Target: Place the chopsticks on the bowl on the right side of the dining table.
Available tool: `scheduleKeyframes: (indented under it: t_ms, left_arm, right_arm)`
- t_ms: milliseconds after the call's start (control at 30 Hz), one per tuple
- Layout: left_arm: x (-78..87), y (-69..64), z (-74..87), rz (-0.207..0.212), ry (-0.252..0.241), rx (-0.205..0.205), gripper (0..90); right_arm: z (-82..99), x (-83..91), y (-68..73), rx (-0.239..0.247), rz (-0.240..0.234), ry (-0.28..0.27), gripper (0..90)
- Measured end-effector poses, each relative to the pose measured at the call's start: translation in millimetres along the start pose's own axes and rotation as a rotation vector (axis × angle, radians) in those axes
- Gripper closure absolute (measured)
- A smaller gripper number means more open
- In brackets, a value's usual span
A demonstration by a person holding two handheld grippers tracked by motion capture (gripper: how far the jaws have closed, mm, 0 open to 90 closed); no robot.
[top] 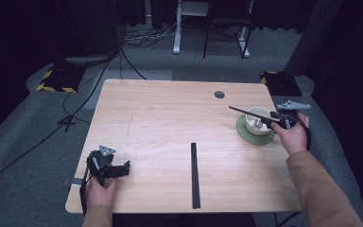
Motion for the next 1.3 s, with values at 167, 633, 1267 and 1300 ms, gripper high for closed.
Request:
scheduleKeyframes:
  t_ms: [167, 633, 1267, 1300]
  left_arm:
    - [0.1, 0.1, 0.0, -0.001, -0.002, -0.003, 0.6]
    - [0.1, 0.1, 0.0, -0.001, -0.002, -0.002, 0.7]
    - [0.0, -0.7, 0.2, 0.007, -0.003, 0.001, 0.6]
    - [0.0, -0.7, 0.2, 0.007, -0.003, 0.001, 0.6]
  right_arm:
    - [-6.7, -17.1, 6.3, 0.017, -0.028, -0.021, 41.1]
    - [0.7, -21.6, 13.5, 0.014, -0.087, 0.016, 44.9]
    - [-3.0, -14.4, 17.3, 0.013, -0.113, -0.008, 42.0]
    - [-4.6, -17.5, 18.2, 0.013, -0.11, -0.012, 41.8]
Point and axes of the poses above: each handheld gripper's, and its own axes: x roughly backward along the jaws, z roughly out of its underside, y roughly to its left, the point moved 5 cm from there along -x, roughly forward along the jaws, and after that the axes turned 5 degrees about -x, right-handed, at the moved point
